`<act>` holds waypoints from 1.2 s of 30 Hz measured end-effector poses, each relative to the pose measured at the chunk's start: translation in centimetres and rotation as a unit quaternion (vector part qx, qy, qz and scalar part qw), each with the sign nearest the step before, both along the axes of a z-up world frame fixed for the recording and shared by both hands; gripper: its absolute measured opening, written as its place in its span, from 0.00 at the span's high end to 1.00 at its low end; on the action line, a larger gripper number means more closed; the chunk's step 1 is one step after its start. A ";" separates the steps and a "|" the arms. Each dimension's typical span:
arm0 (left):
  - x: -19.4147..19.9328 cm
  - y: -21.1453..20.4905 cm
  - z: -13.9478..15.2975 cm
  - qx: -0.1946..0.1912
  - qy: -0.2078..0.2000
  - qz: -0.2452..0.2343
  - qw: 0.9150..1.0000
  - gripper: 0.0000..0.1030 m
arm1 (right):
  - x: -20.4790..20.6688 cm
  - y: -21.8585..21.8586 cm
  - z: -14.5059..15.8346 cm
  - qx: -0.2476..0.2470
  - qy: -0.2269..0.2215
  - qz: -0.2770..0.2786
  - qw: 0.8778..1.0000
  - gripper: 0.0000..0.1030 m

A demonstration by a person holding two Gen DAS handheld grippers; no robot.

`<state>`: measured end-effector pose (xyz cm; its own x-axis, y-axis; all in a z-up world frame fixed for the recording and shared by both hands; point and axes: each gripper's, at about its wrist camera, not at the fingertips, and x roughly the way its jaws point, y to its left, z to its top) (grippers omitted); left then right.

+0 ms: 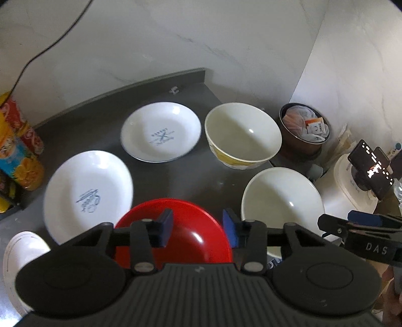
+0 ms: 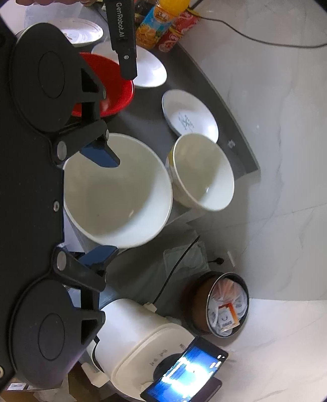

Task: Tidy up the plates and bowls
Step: 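Close the left gripper on the cream bowl rim while the right gripper also closes on it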

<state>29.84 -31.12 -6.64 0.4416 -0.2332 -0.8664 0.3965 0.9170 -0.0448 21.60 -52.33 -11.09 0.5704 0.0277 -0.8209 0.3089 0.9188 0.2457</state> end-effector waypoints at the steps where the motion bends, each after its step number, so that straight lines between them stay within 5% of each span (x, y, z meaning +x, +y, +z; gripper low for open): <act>1: 0.2 -0.4 -0.3 0.000 0.004 -0.001 1.000 0.61 | 0.1 -0.3 -0.3 0.002 0.003 -0.003 1.000 0.42; 11: 1.8 -4.6 -3.3 0.004 0.036 -0.033 0.999 0.72 | 0.7 -2.4 -3.6 0.017 0.032 -0.023 0.999 0.62; 22: 3.0 -7.6 -7.9 0.047 0.055 -0.063 0.995 0.80 | 1.0 -2.0 -6.0 0.013 0.047 -0.012 0.999 0.71; 25: 3.4 -8.4 -8.9 0.053 0.064 -0.070 0.994 0.86 | 1.2 -1.7 -6.5 0.013 0.048 -0.004 0.999 0.85; 29: 3.7 -9.1 -10.2 0.053 0.076 -0.072 0.993 0.95 | 1.0 -1.6 -6.2 -0.004 0.038 -0.003 0.999 0.86; 36: 3.0 -8.5 -9.5 0.049 0.073 -0.070 0.994 0.95 | 0.5 -1.0 -4.7 -0.005 0.014 0.013 1.000 0.86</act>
